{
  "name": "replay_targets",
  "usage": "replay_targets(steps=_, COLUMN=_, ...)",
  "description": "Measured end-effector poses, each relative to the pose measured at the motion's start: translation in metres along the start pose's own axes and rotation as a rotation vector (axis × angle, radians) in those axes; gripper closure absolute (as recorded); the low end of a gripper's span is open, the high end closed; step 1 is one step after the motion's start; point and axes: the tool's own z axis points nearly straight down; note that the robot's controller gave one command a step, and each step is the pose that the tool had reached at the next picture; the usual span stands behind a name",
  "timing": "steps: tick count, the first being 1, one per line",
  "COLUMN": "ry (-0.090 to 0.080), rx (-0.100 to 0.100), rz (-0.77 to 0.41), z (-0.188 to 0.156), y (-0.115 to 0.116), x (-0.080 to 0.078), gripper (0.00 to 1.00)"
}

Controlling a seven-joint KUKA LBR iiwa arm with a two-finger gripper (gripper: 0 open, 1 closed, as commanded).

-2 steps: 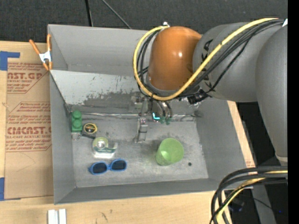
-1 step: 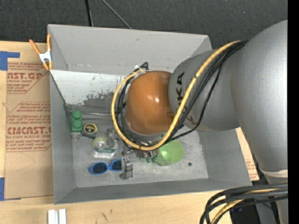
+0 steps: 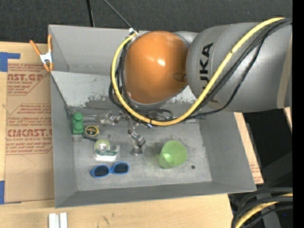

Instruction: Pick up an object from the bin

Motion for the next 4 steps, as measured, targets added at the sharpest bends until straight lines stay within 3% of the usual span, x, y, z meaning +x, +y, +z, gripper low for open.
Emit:
replay_targets(steps=1, ry=0.014, rx=-0.006, rz=0.243, z=0.114, y=0.038, x=0.036, gripper=0.0)
replay_targets(steps=2, ry=0.004, rx=-0.001, rz=0.219, z=0.159, y=0.027, x=0.034, gripper=0.0)
replay_targets(steps=3, ry=0.007, rx=-0.004, rz=0.22, z=0.157, y=0.028, x=0.035, gripper=1.0)
replay_targets(steps=4, ry=-0.001, rx=0.001, rz=0.179, z=0.052, y=0.026, x=0.022, gripper=1.0)
